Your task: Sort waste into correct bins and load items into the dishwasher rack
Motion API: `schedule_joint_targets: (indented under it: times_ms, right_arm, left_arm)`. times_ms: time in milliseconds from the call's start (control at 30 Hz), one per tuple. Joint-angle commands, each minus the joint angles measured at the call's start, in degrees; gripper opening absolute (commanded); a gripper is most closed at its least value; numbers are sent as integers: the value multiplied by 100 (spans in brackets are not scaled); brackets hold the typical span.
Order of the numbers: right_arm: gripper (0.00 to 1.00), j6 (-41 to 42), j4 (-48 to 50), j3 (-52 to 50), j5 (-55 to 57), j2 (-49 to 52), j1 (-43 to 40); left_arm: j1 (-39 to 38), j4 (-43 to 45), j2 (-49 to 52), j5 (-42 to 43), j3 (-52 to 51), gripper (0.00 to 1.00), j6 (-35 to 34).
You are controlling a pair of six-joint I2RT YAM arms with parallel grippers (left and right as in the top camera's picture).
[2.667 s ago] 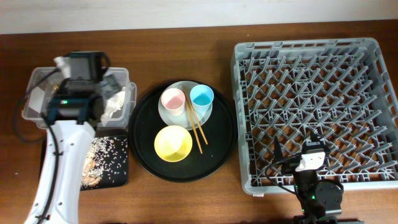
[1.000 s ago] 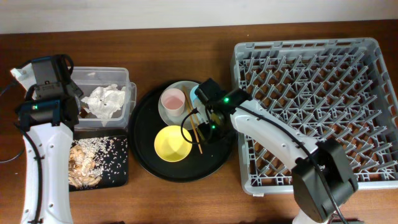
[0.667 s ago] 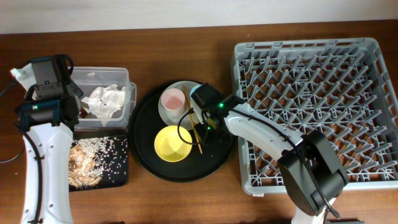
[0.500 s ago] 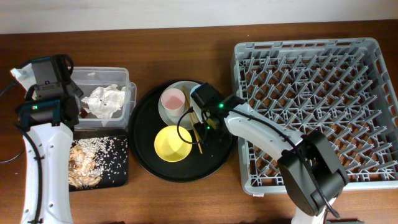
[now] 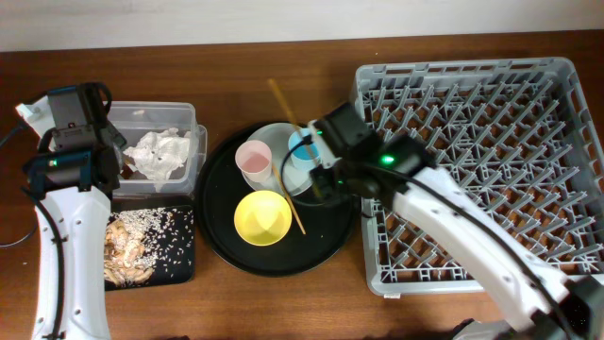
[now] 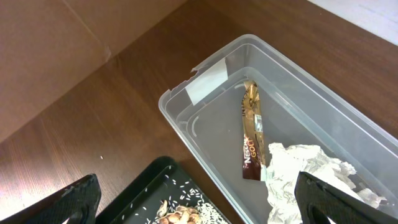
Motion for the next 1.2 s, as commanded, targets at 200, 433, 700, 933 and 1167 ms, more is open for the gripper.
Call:
schedule_joint_targets:
  times_ms: [200,433,700,933,1167]
  right_arm:
    - [4,-476,-669,-789,-455,-94,-2175]
    - [12,-476,-155,-1652,-673,-79,-2175]
    - [18,-481,98,-1934,-695,-96,-2177]
    - [32,-212,-402,-658,-1349,-201,-186]
    - [32,522,905,-1257,-461,398,870]
  left_arm:
    - [13,-7,-55,-79,57,99,50]
    - [13,-4,-55,-79,57,99,50]
    - [13,-4,-55,-79,57,99,50]
    - [13,-4,-55,-81,57,99,50]
    - [13,-4,-55,-79,57,99,50]
